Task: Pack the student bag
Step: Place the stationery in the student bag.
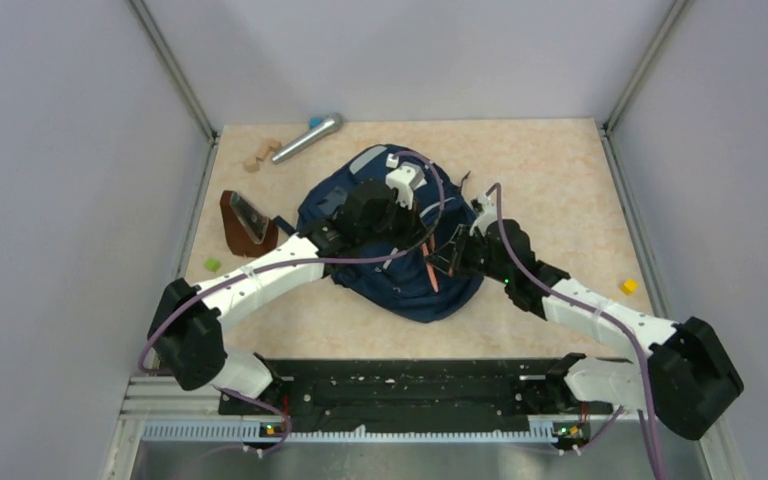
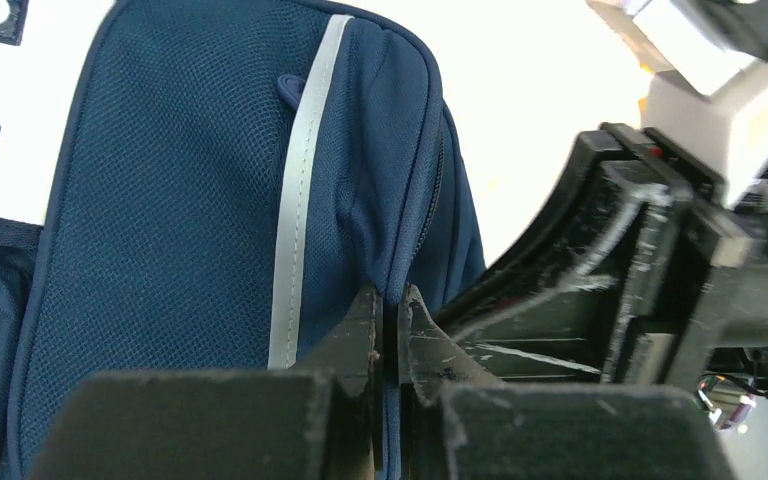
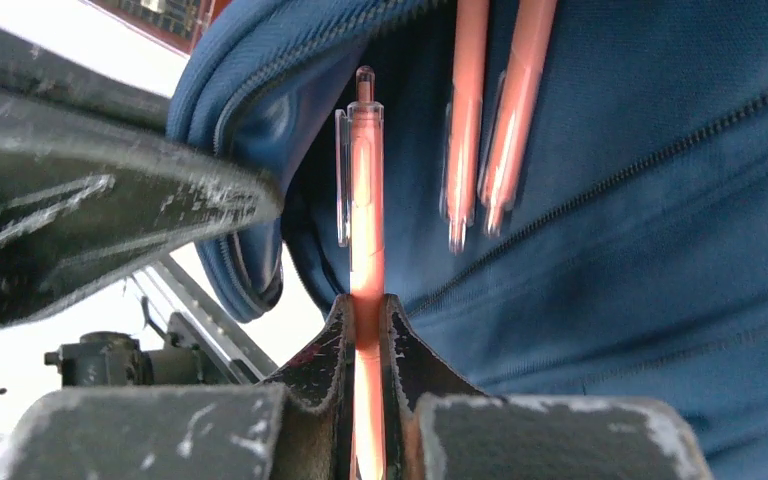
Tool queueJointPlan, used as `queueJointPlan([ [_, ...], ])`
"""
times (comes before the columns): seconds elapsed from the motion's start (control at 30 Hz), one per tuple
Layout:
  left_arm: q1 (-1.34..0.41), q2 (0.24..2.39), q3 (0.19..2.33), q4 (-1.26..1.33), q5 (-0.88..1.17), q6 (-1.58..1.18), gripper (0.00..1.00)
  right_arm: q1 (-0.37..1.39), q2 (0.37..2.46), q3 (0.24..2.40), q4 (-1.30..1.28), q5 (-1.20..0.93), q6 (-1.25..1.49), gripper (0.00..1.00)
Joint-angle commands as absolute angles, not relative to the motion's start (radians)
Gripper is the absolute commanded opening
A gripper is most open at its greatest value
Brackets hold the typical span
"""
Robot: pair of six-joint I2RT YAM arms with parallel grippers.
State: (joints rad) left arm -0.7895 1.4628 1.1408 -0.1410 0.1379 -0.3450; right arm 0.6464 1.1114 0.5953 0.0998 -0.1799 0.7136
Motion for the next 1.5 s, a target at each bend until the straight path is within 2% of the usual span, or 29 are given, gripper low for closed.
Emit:
queueJointPlan([
  [0.0, -0.802, 1.379, 1.116, -0.009, 0.201, -0.408, 0.00, 0.641, 1.182, 0.619, 0.281, -0.201, 0.811, 0.00],
  [0.3, -0.802, 1.379, 1.091, 0.049, 0.218, -0.431, 0.00, 0.688, 1.246, 0.618, 0.439, -0.015, 0.817, 0.00],
  [0.43, -0.802, 1.377, 1.075, 0.078, 0.222, -0.445, 0.00, 0.752, 1.321, 0.624, 0.505, 0.158, 0.774, 0.00],
  [0.87, -0.802, 1.361, 1.051, 0.110, 0.230, -0.465, 0.00, 0.772, 1.539, 0.710, 0.716, 0.292, 0.763, 0.00],
  [1.13, -0.802, 1.344, 1.036, 0.081, 0.190, -0.436, 0.00, 0.778, 1.609, 0.719, 0.735, 0.273, 0.753, 0.00],
  [1.23, -0.802, 1.341, 1.034, 0.062, 0.154, -0.404, 0.00, 0.782, 1.592, 0.715, 0.732, 0.258, 0.715, 0.11],
  [1.47, -0.801, 1.336, 1.045, 0.020, 0.088, -0.336, 0.02, 0.799, 1.513, 0.716, 0.655, 0.261, 0.604, 0.28],
])
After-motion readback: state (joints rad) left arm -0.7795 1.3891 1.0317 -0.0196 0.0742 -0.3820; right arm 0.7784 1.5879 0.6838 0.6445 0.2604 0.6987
